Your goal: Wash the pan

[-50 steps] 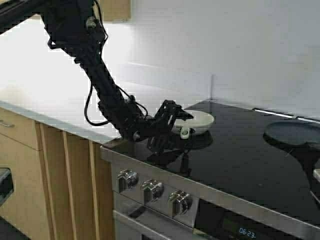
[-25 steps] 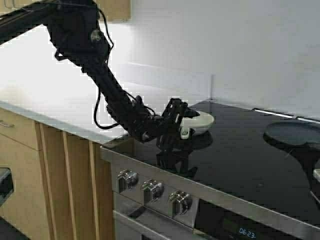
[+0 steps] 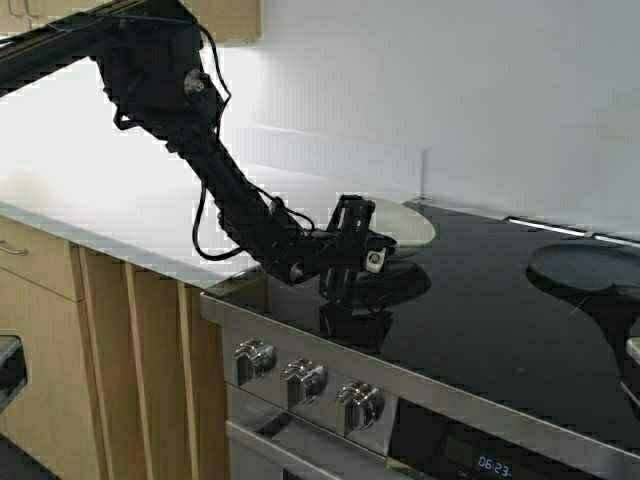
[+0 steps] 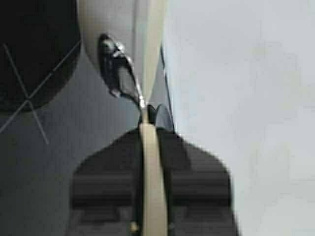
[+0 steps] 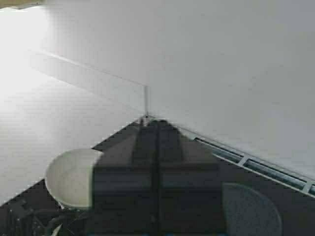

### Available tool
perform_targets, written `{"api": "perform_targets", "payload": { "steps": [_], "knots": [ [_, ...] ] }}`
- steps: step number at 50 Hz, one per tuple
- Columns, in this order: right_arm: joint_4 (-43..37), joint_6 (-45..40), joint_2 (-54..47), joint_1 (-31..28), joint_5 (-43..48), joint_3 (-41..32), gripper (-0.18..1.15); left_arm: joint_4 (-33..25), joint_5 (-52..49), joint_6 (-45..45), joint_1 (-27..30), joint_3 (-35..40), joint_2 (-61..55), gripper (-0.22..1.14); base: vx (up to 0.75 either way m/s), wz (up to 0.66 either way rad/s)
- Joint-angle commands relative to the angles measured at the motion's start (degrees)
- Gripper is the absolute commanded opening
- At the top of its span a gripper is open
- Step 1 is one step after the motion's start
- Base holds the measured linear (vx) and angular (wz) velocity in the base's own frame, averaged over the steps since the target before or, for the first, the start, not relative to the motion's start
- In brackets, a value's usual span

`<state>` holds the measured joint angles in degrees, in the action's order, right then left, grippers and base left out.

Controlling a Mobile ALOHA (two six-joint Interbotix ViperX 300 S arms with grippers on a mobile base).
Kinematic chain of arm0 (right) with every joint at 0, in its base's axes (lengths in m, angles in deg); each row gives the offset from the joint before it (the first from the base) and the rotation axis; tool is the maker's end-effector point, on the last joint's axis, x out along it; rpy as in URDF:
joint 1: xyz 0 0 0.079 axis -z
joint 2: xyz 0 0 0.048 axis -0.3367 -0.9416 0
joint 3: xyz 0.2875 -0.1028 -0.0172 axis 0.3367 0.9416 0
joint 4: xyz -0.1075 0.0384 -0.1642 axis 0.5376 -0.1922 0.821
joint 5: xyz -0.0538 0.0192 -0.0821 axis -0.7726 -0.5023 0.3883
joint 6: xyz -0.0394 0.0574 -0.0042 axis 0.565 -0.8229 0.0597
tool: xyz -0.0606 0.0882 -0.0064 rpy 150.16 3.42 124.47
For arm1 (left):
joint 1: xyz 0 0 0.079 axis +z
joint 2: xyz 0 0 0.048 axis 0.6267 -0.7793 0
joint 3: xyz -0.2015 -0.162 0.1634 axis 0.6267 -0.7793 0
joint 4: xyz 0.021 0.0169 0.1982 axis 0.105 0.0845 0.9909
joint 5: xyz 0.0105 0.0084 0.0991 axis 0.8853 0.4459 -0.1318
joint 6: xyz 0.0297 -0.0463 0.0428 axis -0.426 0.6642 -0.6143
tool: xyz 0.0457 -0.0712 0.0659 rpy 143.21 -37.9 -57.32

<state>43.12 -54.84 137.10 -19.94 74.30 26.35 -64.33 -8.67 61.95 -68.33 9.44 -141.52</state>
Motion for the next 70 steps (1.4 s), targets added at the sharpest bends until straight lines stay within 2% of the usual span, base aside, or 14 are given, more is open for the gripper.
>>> {"api": "perform_targets", "payload": {
  "steps": [1, 11, 19, 36, 48, 60, 70],
  "knots": [
    [0.0, 0.1, -0.4, -0.1, 0.2, -1.0, 0.06, -0.1, 0.4, 0.0, -0.3, 0.4, 0.9, 0.02, 0.0, 0.0],
    [0.1, 0.1, -0.4, -0.1, 0.2, -1.0, 0.06, -0.2, 2.5, 1.4, -0.3, -0.6, 1.6, 0.03, 0.0, 0.0],
    [0.0, 0.1, -0.6, -0.1, 0.2, -1.0, 0.06, -0.1, 3.5, 2.2, -0.3, -5.4, 5.8, 0.03, 0.0, 0.0],
    [0.0, 0.0, -2.1, -0.1, 0.2, -1.1, 0.06, -0.1, 8.1, -3.0, 0.2, -24.9, 23.0, 0.03, 0.0, 0.03],
    [0.0, 0.0, -2.3, -0.1, 0.3, -1.3, 0.06, -1.1, 12.7, -3.5, 0.3, -39.6, 35.1, 0.03, 0.02, 0.22],
    [0.0, -1.1, -2.3, -0.1, -0.1, -0.9, 0.06, -5.6, 17.0, -5.9, 1.3, -55.9, 46.2, 0.03, 0.07, 0.52],
    [0.1, -2.5, -2.4, -0.4, -0.4, -1.1, 0.06, -5.8, 17.4, -6.9, 2.8, -64.0, 52.9, 0.03, 0.06, 0.79]
  ]
}}
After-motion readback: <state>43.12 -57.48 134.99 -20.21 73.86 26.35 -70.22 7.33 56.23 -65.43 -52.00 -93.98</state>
